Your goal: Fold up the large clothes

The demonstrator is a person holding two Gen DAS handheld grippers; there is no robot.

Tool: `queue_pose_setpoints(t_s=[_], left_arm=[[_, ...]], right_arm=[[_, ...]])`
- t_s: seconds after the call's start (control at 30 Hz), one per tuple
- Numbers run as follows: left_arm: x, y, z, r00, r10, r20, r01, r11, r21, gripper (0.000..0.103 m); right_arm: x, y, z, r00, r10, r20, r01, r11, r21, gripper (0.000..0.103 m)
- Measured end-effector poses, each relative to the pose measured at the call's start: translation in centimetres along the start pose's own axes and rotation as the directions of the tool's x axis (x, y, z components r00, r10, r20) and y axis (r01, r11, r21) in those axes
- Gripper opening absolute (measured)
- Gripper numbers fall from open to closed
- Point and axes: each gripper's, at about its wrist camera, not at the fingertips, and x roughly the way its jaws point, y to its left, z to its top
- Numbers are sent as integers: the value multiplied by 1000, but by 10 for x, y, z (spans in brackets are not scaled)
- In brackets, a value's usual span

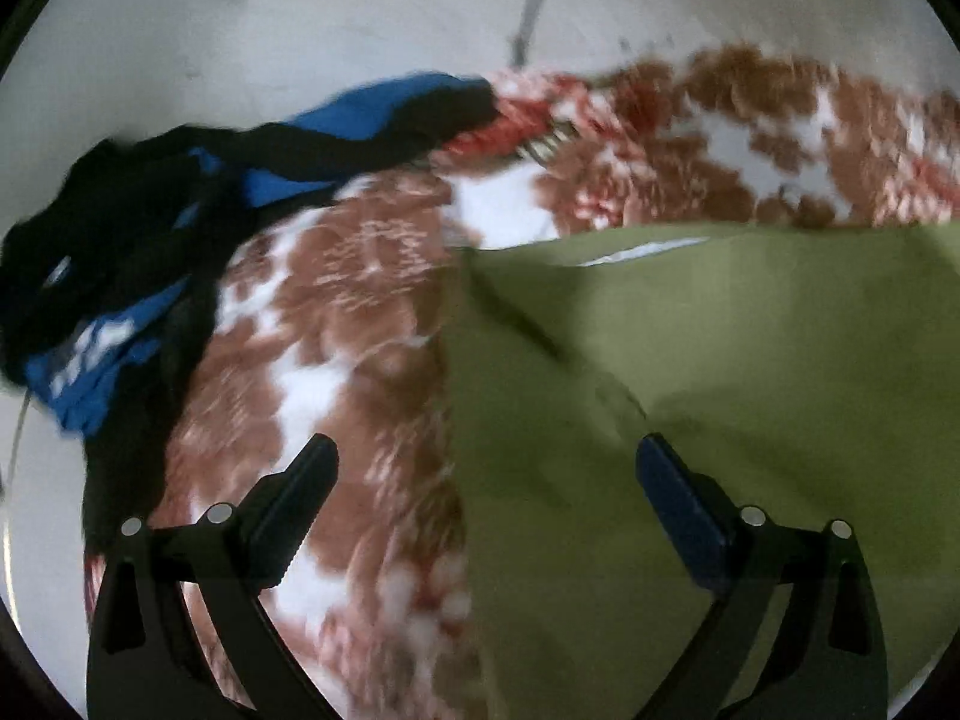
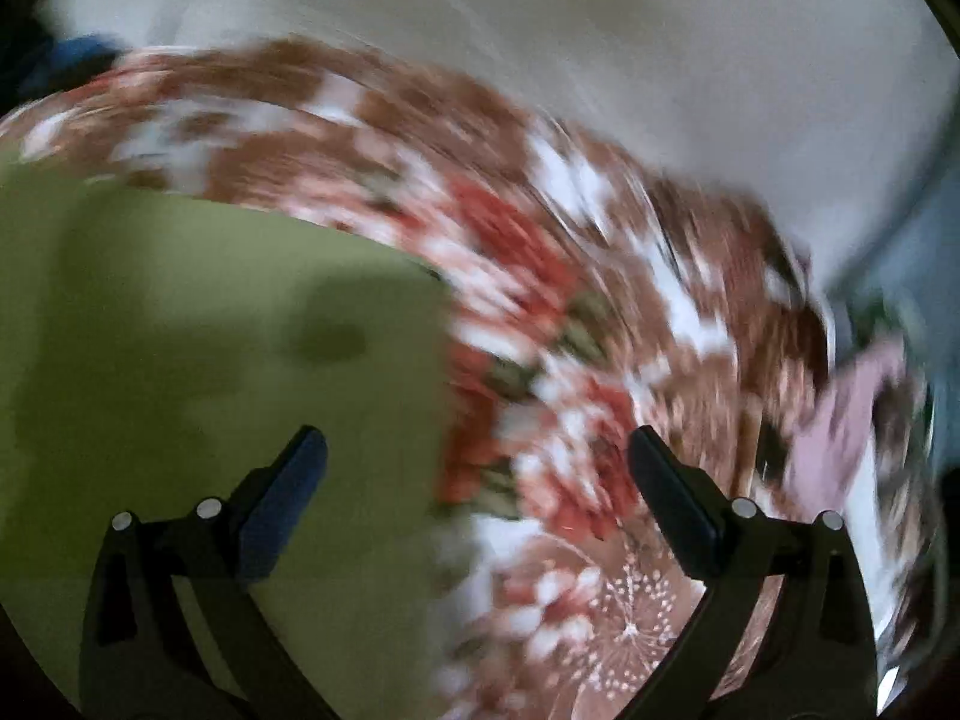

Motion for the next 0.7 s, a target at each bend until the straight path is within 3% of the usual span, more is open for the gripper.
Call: queue_pose_setpoints(t_s=[0.1,0.2,0.3,0.37,0.43,0.63,0.7], left_arm=[[-53,19,-38,996,-82,40,88,982,-166,98],[-93,31,-98,983,-181,42,185,930,-317,98],[-109,34,-153,965,-255,59,258,886,-386,98],[-106,31,-185,956,-289,52,283,859,-427,98],[-100,27,-213,948,-311,59,301,827,-475,98],[-73,16,-260,910,-375,176,398,670,-627,98],[-60,13,-264,882,-413,227,449,591,-670,97]], right_arm=[[-63,44,3,989,124,76,-124,992,-6,98],[-109,87,4,967,237,89,-241,970,33,98],[-134,128,2,945,320,70,-325,943,71,98],[-144,153,1,920,391,33,-392,915,94,98],[-153,171,0,909,415,28,-416,906,74,98],[-166,194,-2,910,414,1,-414,910,22,98],[-165,193,-3,918,397,-2,-397,918,7,98]])
